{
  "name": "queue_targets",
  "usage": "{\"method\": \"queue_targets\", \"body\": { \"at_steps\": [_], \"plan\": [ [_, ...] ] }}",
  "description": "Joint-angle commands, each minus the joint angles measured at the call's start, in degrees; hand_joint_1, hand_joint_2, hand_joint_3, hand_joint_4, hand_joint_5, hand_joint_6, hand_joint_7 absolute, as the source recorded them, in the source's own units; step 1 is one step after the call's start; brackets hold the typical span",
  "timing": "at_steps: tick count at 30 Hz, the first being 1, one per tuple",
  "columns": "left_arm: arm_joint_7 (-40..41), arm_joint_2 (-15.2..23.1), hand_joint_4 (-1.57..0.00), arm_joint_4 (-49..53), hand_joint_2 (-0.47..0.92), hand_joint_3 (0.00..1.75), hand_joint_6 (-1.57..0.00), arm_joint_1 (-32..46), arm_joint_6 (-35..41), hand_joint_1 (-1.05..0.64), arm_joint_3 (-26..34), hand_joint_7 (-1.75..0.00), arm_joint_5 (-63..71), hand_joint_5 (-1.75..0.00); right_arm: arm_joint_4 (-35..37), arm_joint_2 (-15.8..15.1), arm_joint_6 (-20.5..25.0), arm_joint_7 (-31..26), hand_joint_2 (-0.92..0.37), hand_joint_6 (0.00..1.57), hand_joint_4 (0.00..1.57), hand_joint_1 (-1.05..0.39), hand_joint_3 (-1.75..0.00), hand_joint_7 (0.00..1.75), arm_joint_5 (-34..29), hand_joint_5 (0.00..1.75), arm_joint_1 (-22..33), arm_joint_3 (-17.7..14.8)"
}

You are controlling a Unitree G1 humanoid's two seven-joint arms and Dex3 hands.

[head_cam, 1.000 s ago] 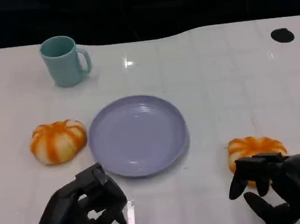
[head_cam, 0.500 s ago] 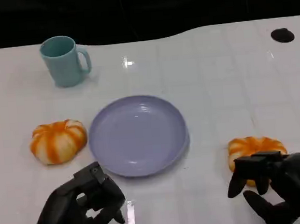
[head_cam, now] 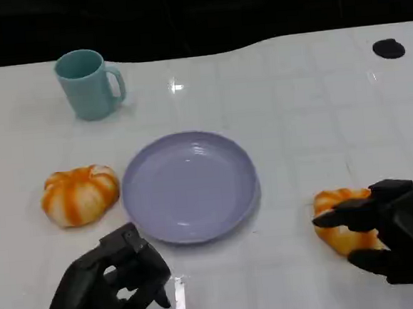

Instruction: Grasp the bread from the table and place it into the plate.

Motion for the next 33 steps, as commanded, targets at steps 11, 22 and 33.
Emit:
{"method": "queue_targets", "body": {
  "at_steps": [11,22,33],
  "plan": [
    [0.2,0.6,-0.67,-0.7,0.92,0.29,-0.61,0.0,1.4,-0.56,0.5,-1.50,-0.4,-1.75,-12.3,-0.7,15.1,13.6,-0.84,0.28,0.18,-0.71,0.00,0.00,-11.5,0.18,1.1,1.7],
    [0.5,0.3,-0.67,-2.0,0.92,0.28,-0.62,0.4,2.8,-0.57,0.5,-1.49,-0.6,-1.75,-3.7,-1.1,16.6,13.3,-0.83,0.28,0.20,-0.69,0.00,0.00,-13.6,0.22,-4.2,5.9],
    [0.2,0.2,-0.67,-2.4,0.92,0.29,-0.61,0.6,2.6,-0.55,0.6,-1.50,-0.6,-1.75,10.4,-0.9,19.3,11.6,-0.87,0.27,0.24,-0.67,-0.01,0.01,-15.2,0.22,-11.4,11.1]
  ]
}}
